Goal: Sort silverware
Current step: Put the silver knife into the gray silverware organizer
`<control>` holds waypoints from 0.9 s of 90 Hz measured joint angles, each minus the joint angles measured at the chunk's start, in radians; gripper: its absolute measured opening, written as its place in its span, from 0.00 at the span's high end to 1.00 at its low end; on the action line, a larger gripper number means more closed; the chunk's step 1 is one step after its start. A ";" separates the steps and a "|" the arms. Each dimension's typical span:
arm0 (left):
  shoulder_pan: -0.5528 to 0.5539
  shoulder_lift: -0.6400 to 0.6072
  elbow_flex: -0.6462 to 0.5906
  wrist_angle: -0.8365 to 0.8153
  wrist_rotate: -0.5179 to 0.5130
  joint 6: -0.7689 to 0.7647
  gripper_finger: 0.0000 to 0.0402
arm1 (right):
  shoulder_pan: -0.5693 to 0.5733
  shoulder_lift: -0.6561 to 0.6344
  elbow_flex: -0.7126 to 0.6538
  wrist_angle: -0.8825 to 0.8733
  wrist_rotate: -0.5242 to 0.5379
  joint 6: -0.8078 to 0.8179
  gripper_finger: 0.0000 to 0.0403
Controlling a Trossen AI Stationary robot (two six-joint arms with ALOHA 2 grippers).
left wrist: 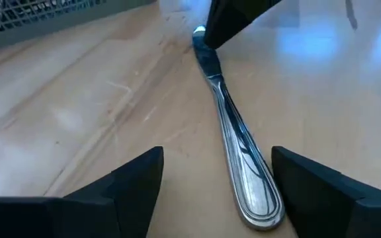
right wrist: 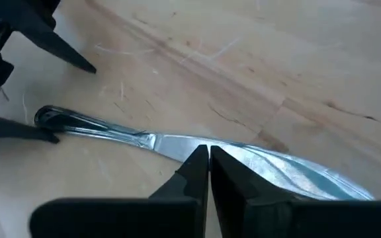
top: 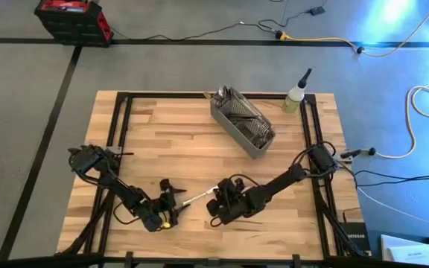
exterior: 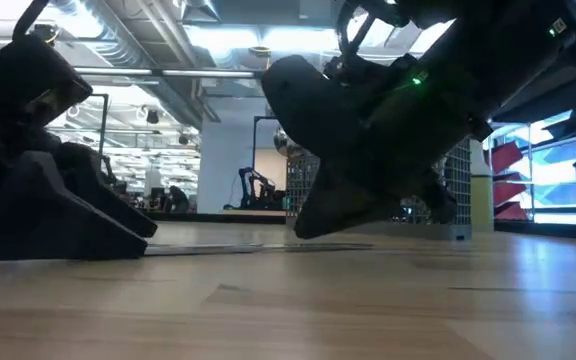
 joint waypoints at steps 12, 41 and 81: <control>0.000 -0.004 -0.001 0.000 -0.011 0.022 0.36 | 0.000 0.000 0.000 0.001 0.000 -0.016 1.00; 0.000 -0.107 -0.147 0.141 0.070 0.060 0.41 | 0.006 -0.001 0.000 0.003 -0.007 -0.042 1.00; 0.036 -0.118 -0.242 0.496 0.276 0.354 0.41 | 0.006 -0.001 0.000 0.027 0.001 -0.054 1.00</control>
